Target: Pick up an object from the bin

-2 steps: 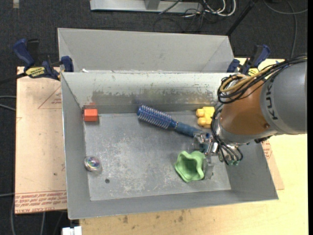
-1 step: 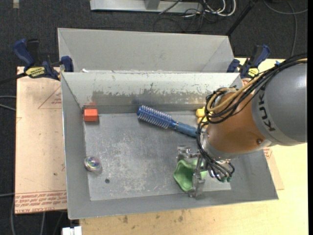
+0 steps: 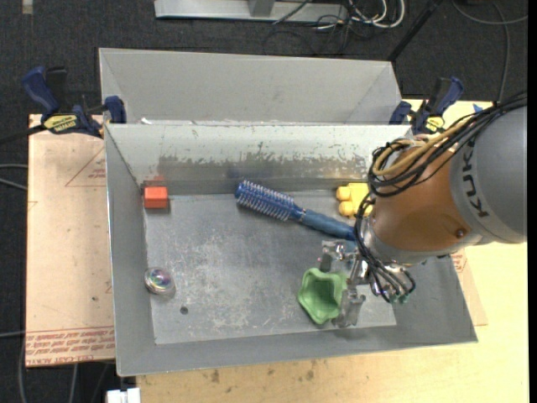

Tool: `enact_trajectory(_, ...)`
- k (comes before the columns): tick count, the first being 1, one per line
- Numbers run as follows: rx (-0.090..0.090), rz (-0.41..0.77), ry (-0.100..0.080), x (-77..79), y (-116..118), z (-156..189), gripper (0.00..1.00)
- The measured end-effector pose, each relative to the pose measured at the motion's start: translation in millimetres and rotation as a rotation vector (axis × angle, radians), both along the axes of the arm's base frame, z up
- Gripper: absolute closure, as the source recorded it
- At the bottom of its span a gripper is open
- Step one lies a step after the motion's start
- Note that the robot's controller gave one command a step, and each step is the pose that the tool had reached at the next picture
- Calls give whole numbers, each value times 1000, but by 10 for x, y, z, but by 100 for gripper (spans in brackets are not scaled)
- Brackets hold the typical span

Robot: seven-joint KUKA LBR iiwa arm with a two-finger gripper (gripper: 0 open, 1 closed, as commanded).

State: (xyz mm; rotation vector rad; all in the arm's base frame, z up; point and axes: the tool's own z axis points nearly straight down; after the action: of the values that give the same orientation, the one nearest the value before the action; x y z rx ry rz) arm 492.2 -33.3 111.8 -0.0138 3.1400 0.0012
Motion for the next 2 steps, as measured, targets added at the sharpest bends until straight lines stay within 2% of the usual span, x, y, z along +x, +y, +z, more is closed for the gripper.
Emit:
enact_trajectory(1,0,-6,-5,-35,96,-420,0)
enact_trajectory(2,0,-4,-9,-21,101,-412,0)
